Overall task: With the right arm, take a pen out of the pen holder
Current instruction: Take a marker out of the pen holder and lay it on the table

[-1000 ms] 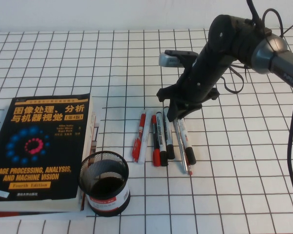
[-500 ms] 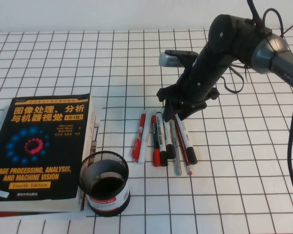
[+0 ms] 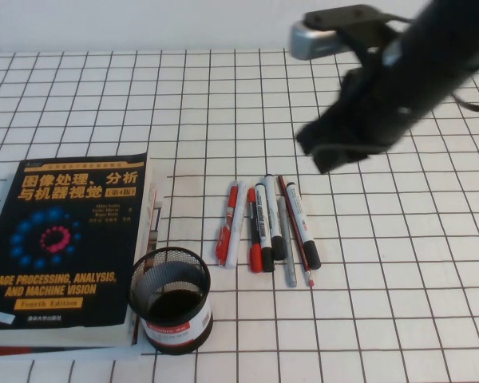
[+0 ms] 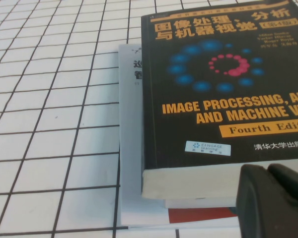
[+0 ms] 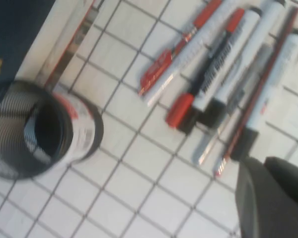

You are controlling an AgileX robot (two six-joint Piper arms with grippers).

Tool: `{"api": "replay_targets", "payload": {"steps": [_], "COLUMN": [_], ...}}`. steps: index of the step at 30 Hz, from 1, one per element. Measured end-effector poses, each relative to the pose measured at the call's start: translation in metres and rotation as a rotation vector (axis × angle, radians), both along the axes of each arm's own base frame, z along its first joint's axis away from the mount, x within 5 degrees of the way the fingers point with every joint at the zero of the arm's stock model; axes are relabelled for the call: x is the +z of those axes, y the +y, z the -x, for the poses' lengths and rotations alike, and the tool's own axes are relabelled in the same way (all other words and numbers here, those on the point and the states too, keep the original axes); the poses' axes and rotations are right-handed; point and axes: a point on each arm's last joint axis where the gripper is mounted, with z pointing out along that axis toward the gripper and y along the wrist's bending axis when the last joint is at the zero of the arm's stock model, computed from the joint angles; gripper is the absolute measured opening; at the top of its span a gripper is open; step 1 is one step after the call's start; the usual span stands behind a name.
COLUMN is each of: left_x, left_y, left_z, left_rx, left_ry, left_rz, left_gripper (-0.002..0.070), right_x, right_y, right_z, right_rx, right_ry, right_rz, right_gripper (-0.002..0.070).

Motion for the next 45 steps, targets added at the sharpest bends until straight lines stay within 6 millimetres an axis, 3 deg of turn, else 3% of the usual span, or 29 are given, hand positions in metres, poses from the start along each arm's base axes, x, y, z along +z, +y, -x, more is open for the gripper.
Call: {"api": "replay_targets", "payload": {"steps": [6, 11, 18, 22, 29, 36, 45], "left_x": [0.000, 0.000, 0.000, 0.000, 0.000, 0.000, 0.000], "left_y": [0.000, 0.000, 0.000, 0.000, 0.000, 0.000, 0.000], "left_z": [0.000, 0.000, 0.000, 0.000, 0.000, 0.000, 0.000], "left_rx": [0.000, 0.000, 0.000, 0.000, 0.000, 0.000, 0.000], "left_ry": [0.000, 0.000, 0.000, 0.000, 0.000, 0.000, 0.000], "left_rz": [0.000, 0.000, 0.000, 0.000, 0.000, 0.000, 0.000], "left_gripper": [-0.0004, -0.0004, -0.0004, -0.0004, -0.0004, -0.0004, -0.0004], "right_x": [0.030, 0.035, 0.012, -0.013, -0.058, -0.084, -0.132], "right_y": [-0.048, -0.084, -0.132, -0.152, -0.168, -0.167, -0.189], "right_z": [0.079, 0.140, 0.216, 0.244, 0.264, 0.251, 0.237], "right_rx": [-0.014, -0.023, -0.106, -0.141, -0.172, -0.194, -0.565], "right_ry": [-0.120, -0.210, -0.324, -0.420, -0.582, -0.709, -0.927], "right_rz": [-0.034, -0.082, -0.155, -0.205, -0.253, -0.243, -0.177], "right_gripper": [-0.0013, -0.0014, -0.0014, -0.0015, -0.0015, -0.0015, -0.0015]}}
